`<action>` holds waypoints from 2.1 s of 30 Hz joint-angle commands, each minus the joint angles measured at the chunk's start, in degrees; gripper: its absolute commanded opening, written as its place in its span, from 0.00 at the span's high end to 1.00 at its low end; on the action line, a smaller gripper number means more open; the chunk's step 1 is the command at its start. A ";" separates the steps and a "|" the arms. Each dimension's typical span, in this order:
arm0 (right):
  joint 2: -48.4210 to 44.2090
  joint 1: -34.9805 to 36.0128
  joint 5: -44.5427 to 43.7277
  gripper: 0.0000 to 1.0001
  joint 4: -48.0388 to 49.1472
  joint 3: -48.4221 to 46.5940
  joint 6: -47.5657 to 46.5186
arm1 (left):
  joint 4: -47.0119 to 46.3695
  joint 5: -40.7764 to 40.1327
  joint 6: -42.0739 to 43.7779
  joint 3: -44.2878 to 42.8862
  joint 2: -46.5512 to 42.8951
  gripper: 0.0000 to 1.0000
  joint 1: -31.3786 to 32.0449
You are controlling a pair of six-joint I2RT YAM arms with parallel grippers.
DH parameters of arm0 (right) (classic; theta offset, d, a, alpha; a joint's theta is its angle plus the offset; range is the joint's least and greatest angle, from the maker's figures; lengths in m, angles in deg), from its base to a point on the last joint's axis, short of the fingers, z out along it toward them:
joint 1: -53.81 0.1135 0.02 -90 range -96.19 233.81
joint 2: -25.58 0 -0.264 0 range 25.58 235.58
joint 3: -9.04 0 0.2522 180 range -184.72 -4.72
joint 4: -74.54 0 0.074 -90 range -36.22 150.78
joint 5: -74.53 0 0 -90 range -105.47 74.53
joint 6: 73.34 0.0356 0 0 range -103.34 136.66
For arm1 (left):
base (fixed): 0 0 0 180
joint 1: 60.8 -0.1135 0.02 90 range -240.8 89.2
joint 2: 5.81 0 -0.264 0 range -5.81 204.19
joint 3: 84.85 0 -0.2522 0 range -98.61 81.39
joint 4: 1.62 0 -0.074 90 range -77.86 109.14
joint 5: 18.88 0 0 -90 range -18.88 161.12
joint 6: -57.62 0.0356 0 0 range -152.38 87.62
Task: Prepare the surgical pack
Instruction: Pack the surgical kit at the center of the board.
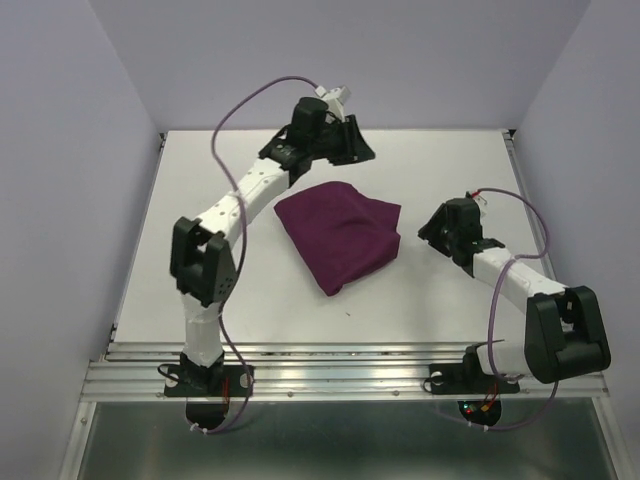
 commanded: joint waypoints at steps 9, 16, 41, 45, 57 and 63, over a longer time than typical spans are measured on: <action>13.47 7.33 5.53 0.81 -3.58 -25.55 -15.48 | 7.07 -19.92 -0.26 52.20 -35.99 1.00 -17.49; 27.55 7.87 8.88 0.82 -7.88 -39.19 -17.34 | 2.86 -20.89 -3.25 60.33 -31.09 1.00 -17.85; 41.63 13.58 13.36 0.87 -6.57 -40.53 -13.65 | -2.77 -15.63 -3.52 50.32 -17.90 1.00 -8.37; 41.01 15.51 13.80 0.88 -5.43 -38.95 -11.63 | -2.51 -12.55 -3.95 45.66 -14.04 1.00 -5.73; 33.55 19.29 12.84 0.89 0.19 -29.89 -2.49 | 0.12 -11.32 -2.55 33.80 -9.02 1.00 -4.75; 29.07 20.00 8.20 0.89 -0.85 -27.61 -1.60 | 2.84 -10.61 -0.71 28.08 -6.03 1.00 -4.93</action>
